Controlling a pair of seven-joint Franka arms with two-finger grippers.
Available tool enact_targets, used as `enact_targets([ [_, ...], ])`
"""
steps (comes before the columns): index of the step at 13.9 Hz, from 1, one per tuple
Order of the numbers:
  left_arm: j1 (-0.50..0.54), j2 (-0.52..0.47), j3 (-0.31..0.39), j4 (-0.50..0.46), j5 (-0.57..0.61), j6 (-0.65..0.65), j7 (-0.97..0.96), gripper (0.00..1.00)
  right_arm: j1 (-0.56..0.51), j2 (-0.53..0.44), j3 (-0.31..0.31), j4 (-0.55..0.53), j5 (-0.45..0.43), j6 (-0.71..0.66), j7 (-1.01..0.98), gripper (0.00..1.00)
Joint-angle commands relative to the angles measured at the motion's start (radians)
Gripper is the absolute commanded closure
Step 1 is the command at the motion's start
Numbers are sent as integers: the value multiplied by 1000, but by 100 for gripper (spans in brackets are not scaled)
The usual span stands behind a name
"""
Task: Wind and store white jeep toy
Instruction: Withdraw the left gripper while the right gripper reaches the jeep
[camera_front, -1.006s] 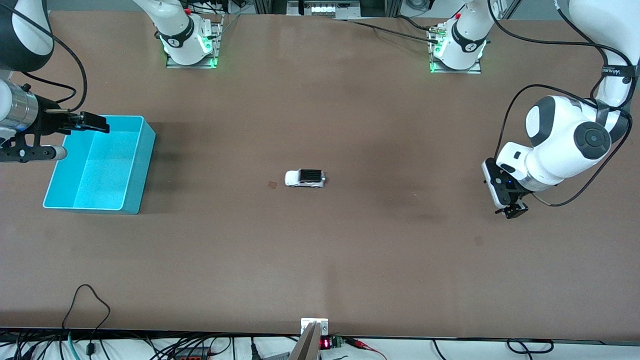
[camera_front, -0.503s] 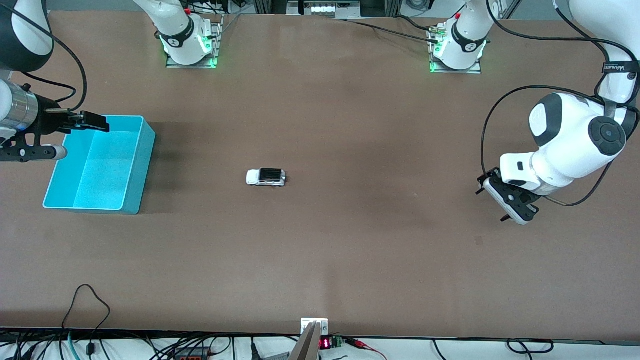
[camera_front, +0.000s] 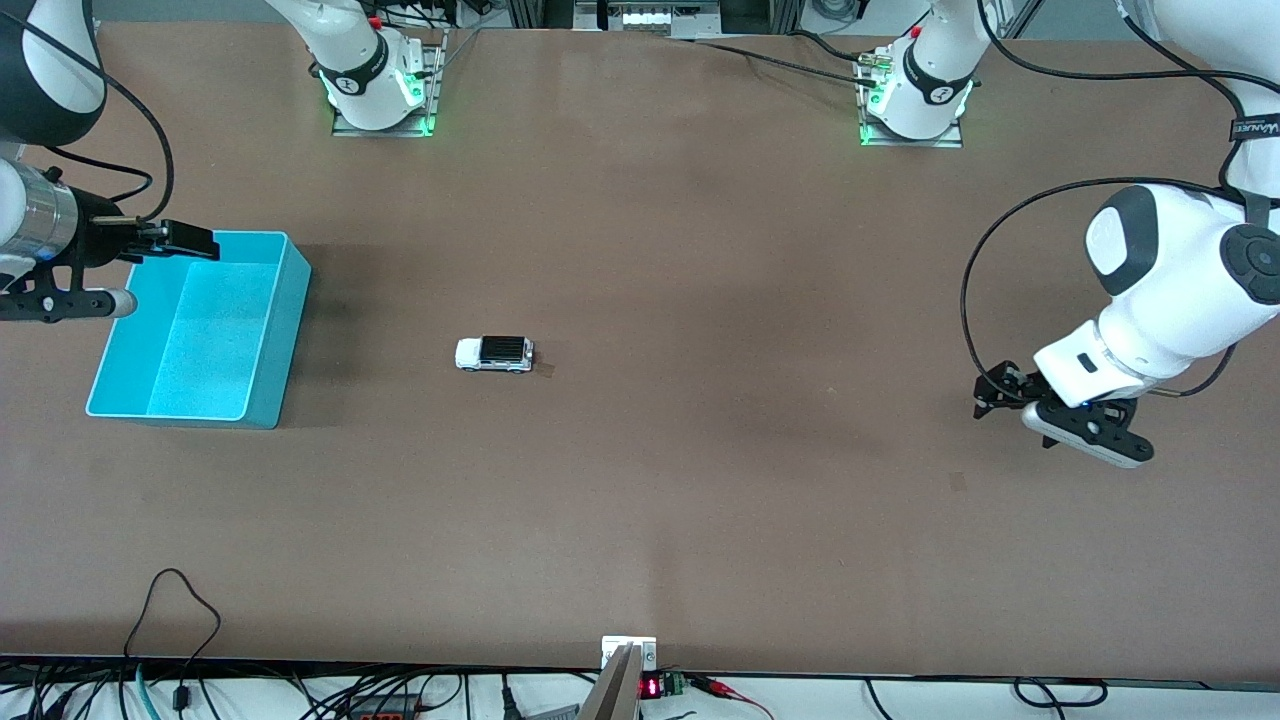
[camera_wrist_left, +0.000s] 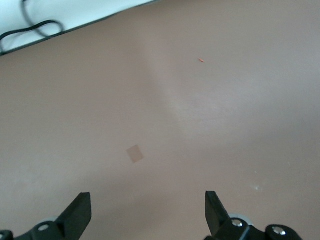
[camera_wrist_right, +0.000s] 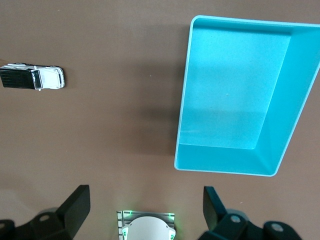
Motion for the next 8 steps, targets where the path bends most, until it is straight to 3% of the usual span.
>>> enact_targets([
  [1,-26,-25,75,18,-19,-28,-49,0,-26,4,6,3,13,-10,-1,0],
  [4,-107,-31,170,99,-20,-148,-77,0,-35,2,6,-29,13,7,-1,0],
  [8,-151,-42,205,206,-20,-314,-209,0,-37,-21,6,-101,13,87,49,0],
])
